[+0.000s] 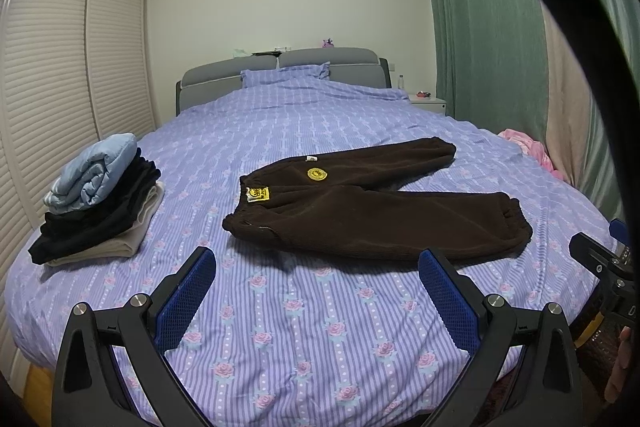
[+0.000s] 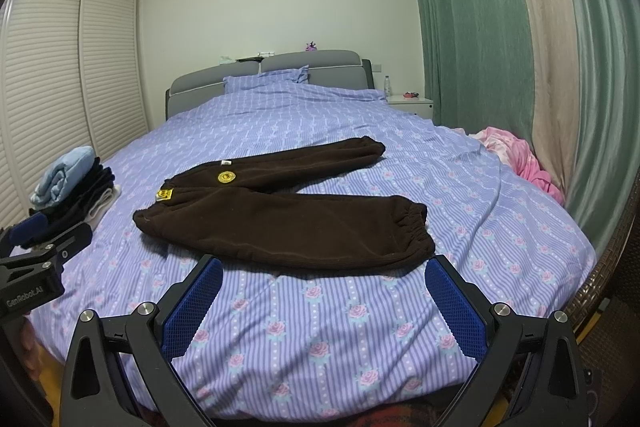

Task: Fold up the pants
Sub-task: 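Lower both tools to the pants and grasp the waistband and a leg cuff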

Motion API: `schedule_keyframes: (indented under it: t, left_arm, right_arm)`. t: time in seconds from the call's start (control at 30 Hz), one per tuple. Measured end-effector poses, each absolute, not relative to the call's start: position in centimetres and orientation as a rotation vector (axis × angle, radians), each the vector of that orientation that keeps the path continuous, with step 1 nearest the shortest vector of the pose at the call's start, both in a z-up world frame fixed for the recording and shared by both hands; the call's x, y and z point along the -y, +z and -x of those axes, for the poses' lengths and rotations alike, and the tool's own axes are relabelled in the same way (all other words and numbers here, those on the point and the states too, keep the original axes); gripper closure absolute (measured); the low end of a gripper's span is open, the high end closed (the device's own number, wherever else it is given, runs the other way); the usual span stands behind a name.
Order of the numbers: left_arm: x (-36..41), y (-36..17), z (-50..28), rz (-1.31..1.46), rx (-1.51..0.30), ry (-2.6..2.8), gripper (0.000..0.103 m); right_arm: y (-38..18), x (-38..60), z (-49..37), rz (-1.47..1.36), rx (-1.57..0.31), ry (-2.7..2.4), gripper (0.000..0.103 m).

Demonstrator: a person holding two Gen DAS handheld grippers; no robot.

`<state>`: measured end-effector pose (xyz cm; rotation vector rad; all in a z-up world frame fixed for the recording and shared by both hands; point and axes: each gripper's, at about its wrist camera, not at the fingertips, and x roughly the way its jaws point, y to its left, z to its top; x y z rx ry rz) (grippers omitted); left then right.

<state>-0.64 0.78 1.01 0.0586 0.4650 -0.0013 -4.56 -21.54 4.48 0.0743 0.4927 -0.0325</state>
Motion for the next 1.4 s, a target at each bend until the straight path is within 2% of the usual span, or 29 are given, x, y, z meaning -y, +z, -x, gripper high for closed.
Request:
schedule_keyframes:
  t: [0.4, 0.77, 1.2, 1.4]
  left_arm:
    - [-1.2, -0.4, -0.2, -0.057, -0.487, 0.012, 0.0]
    - [-2.0, -4.3, -3.3, -0.094, -0.512, 0.085, 0.0]
    - [-5.5, -8.9, -14.3, -0.002, -0.589, 0.103, 0.0]
    - [-6.4, -9.5, -18.4, 0.056, -0.75, 0.095, 0.0]
  right_arm:
    - [3.1, 21.9, 3.7, -0.078, -0.524, -0.038, 0.0]
    - [-1.6, 22.0, 0.2, -0.084, -0.575, -0.077, 0.0]
    - [-7.3, 25.3, -8.2, -0.236, -0.659, -0.21, 0.0]
    - [-7.7, 26.2, -12.1, -0.282, -0.778, -0.265, 0.001]
